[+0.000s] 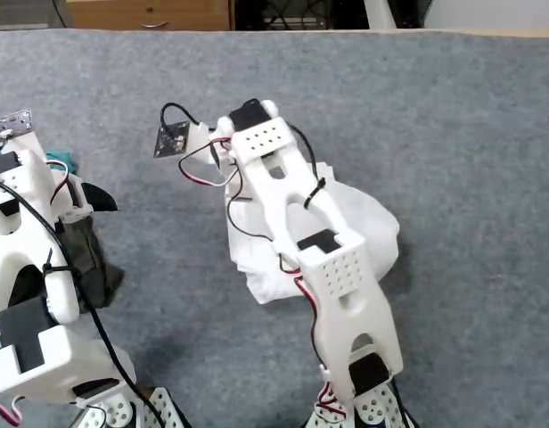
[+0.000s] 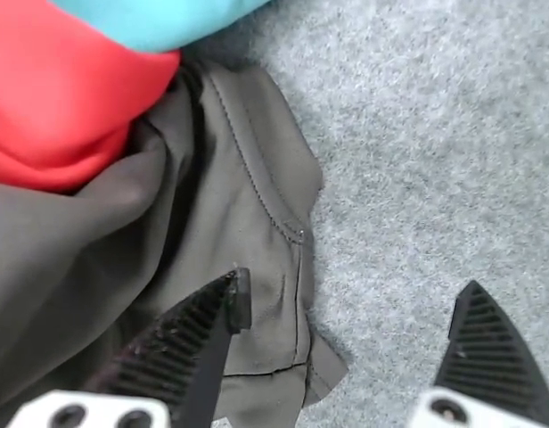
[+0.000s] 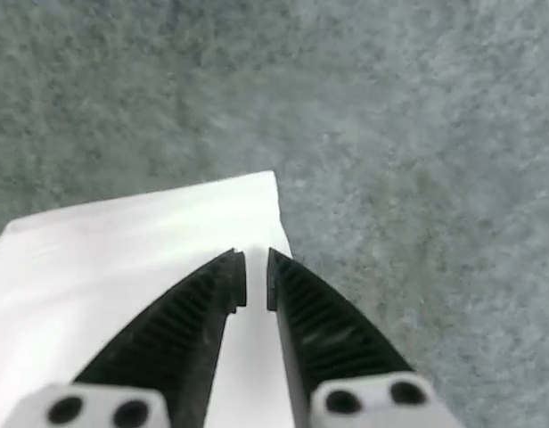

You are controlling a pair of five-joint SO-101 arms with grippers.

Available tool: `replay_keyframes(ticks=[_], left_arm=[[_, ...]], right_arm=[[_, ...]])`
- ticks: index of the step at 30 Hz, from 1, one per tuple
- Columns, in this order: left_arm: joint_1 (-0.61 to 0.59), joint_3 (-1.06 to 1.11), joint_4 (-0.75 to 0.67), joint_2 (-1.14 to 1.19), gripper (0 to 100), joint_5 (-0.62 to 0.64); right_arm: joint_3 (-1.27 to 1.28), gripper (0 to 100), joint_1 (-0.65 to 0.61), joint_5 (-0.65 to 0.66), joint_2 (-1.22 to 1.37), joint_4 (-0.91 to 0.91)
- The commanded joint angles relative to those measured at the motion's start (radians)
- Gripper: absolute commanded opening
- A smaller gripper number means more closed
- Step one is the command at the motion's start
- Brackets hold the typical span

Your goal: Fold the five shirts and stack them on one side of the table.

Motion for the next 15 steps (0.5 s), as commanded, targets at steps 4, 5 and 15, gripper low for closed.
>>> replay_keyframes(ticks=[4,5,15], left_arm=[[-0.008,0.002,-0.005,-0.006,35,-0.011],[-0.008,0.002,-0.005,-0.006,35,-0.011],[-0.008,0.004,-0.005,-0.006,35,-0.011]], right_arm=[[-0.027,9.3,0.018,0.005,-0.002,-0.018],[-0.013,11.0,0.018,0.005,-0.002,-0.034],[0.085,10.0,0.014,0.008,-0.002,-0.137]])
